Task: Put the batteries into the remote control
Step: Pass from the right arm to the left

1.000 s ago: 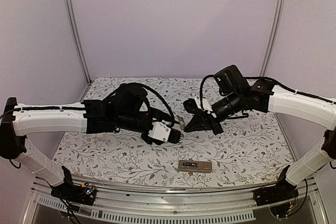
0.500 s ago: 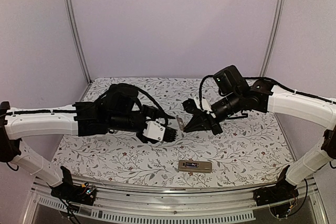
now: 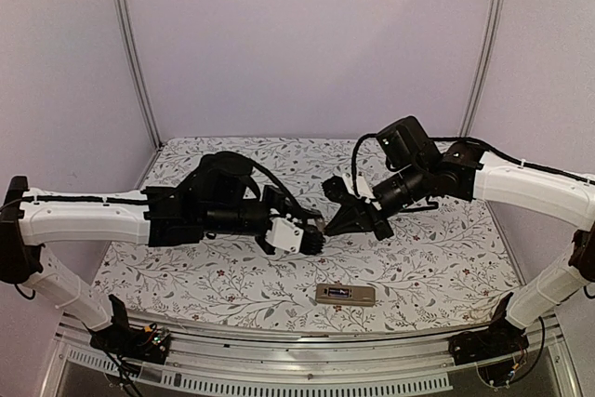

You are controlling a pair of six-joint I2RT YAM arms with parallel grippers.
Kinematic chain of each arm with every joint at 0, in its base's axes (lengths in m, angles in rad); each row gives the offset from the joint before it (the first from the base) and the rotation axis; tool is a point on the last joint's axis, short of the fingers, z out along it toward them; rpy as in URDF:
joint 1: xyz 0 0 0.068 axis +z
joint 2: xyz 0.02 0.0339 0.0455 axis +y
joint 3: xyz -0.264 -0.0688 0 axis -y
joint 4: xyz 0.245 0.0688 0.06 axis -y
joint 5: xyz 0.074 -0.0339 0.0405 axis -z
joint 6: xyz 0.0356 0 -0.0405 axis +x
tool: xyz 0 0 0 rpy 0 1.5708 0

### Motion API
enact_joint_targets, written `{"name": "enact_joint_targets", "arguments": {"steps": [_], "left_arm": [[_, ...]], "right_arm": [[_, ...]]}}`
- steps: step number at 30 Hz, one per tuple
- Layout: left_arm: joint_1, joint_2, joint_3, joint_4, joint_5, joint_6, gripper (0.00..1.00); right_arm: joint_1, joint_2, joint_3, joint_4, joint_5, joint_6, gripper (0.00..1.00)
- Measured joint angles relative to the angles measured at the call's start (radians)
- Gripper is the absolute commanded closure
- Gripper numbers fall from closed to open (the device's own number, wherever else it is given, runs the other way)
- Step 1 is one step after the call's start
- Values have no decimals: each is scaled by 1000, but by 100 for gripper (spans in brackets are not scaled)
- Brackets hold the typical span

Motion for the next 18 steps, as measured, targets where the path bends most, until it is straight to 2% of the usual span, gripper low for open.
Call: {"name": "enact_joint_targets", "arguments": {"steps": [5,11,12,16,17,18], "left_arm": [[-1,3,0,0,-6,13,100],[-13,7,-8,-19,-12,9,100],[-13,7,-9,-18,-13,3,100],[-16,7,-27,21,-29,-59,100],[-18,7,-33,43,-41,-90,100],[-20,7,-37,68,-51,-126,100]], "right_arm": [[0,0,0,1,0,0,100],[-1,-2,0,5,-2,3,100],[-1,-2,0,5,-2,4,93],[-1,-6,0,15,14,22,57],[0,-9,0,25,24,31,50],[1,-14,0,34,35,43,48]]}}
